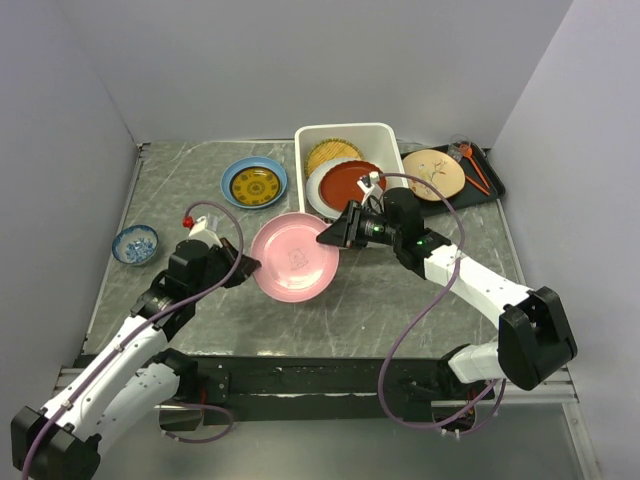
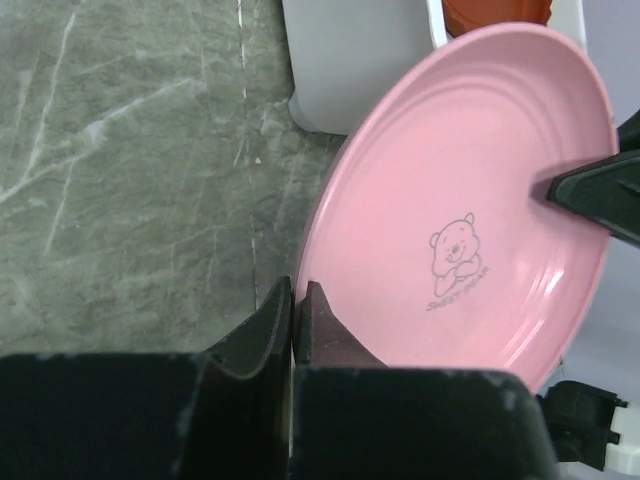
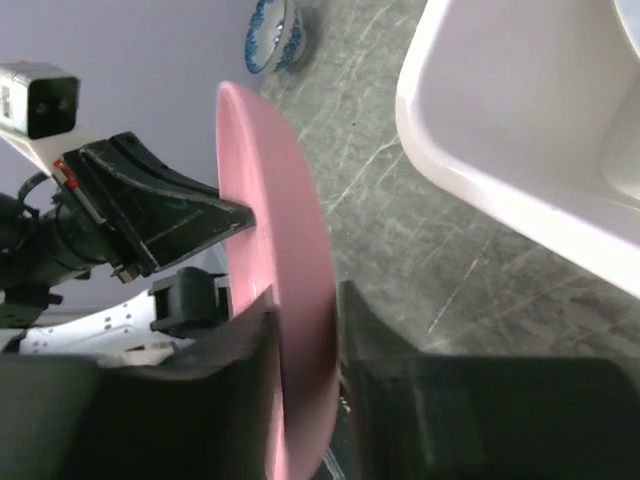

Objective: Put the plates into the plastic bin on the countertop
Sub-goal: Place the plate in the plastic bin.

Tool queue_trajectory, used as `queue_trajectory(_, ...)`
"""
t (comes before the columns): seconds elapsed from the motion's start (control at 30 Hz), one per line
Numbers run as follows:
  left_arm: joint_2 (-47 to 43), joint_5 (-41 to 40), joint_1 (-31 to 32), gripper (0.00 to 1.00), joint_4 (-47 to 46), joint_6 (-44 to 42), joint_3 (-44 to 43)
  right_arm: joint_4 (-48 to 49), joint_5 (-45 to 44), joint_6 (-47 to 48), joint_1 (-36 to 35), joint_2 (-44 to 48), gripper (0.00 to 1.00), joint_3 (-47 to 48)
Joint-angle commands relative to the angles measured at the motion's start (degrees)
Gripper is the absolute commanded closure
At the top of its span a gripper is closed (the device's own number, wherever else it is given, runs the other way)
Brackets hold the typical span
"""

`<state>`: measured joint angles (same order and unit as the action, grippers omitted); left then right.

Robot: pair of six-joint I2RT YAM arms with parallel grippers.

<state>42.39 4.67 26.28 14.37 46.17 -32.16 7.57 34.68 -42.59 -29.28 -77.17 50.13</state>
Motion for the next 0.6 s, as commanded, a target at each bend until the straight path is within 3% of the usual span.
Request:
queue_trajectory(0.0, -0.47, 2.01, 0.17, 0.99, -4.70, -0.21, -2.82, 2.80, 0.22, -0.57, -0.43, 1.40, 0.89, -0.12)
queue_trajectory(0.07, -0.90, 1.58, 0.09, 0.98, -4.44, -0.29, -2.99, 2.71, -0.05, -0.30, -0.34, 1.32, 1.00, 0.05)
queue_trajectory(0.17, -1.35, 0.79, 0.17, 0.94, -3.83, -0.47, -2.99, 2.62, -0.05, -0.30, -0.43, 0.88, 1.00, 0.67)
queue_trajectory(0.23, -1.78, 0.61, 0.09, 0.84, -3.47, -0.64, -2.99, 2.62, -0.05, -0.21, -0.43, 0.35, 1.00, 1.20)
queue_trajectory(0.27, -1.96, 0.61, 0.08, 0.77, -3.30, -0.82, -2.99, 2.45, -0.13, -0.21, -0.34, 0.26, 1.00, 1.37)
queue_trajectory(0.3, -2.14, 0.69, 0.17, 0.51, -3.47, -0.91, -2.82, 2.53, -0.14, -0.21, -0.34, 0.17, 1.00, 1.55)
queue_trajectory(0.4, -3.28, -0.35, 0.17, 0.10, -2.68, -0.82, -2.56, 2.97, 0.04, -0.39, -0.34, -0.26, 1.00, 1.81)
queue_trajectory(0.47, -4.33, -1.06, 0.09, 0.02, -2.51, -0.56, -2.20, 2.71, -0.05, -0.30, -0.34, -0.27, 1.00, 1.82)
queue_trajectory(0.57, -5.91, -2.29, 0.09, 0.01, -2.33, -0.21, -1.76, 2.36, -0.57, -0.21, -0.34, 0.52, 1.00, 1.29)
